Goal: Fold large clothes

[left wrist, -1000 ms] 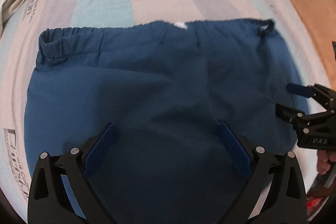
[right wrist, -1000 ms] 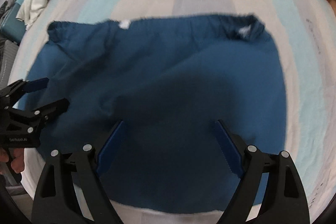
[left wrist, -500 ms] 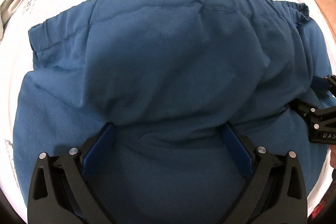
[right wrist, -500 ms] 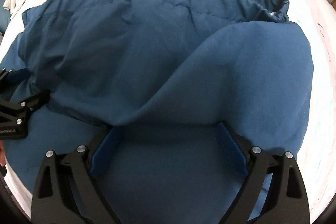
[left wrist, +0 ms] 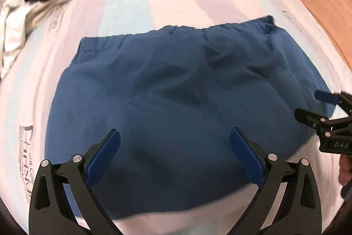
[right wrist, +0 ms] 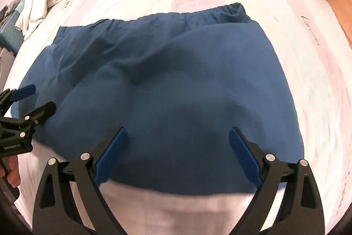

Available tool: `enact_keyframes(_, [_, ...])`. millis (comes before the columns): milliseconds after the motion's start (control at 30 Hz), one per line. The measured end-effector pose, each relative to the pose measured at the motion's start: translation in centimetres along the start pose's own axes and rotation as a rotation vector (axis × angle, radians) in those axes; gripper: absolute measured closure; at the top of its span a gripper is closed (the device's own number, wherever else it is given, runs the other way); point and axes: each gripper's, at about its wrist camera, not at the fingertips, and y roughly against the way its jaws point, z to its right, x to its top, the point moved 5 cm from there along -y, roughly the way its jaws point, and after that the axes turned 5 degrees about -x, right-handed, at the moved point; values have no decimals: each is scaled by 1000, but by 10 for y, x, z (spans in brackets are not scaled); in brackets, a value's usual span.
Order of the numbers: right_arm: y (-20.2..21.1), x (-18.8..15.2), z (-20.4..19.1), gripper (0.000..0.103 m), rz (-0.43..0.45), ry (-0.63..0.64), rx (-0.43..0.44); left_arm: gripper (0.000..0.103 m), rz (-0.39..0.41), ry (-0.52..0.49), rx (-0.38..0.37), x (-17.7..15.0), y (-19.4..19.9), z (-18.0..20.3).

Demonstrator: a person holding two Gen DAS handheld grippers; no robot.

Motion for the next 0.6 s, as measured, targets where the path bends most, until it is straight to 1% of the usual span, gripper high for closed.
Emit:
enact_keyframes(33, [2,-6,0,13,5,5,-5,6,4,-6,3,-2,3,11])
enact_keyframes(100, [2,-23,-7,12,-3,26,-16,6,-7,0,10,-18,2,15])
enact_keyframes(133, [4,-21,1,11,-11,41,-29,6,-20,4,12,-13,-8,11])
enact_keyframes(167, [-4,-28,-1,9,-25,58,-38,6,-29,5,17,-18,-14,10])
enact_keyframes(200, [-7,-31,6,9,-40,73,-45,6,-38,1,22,-23,-19,10])
enact_keyframes(233, [-16,-35,5,9,-53,93,-62,6,-47,-12,29,-22,-28,4])
enact_keyframes(333, [-26,-48,2,8,-47,118,-76,5,-55,-49,47,-25,-42,0])
enact_keyframes(400, [-30,-51,3,8,-46,120,-72,5,-59,-55,43,-30,-44,-7])
enact_keyframes(500, [-37,-54,4,8,-54,111,-66,5,-62,-81,44,-37,-51,-9])
enact_keyframes(600, [-41,-53,3,8,-62,106,-67,5,-62,-84,43,-41,-52,-12])
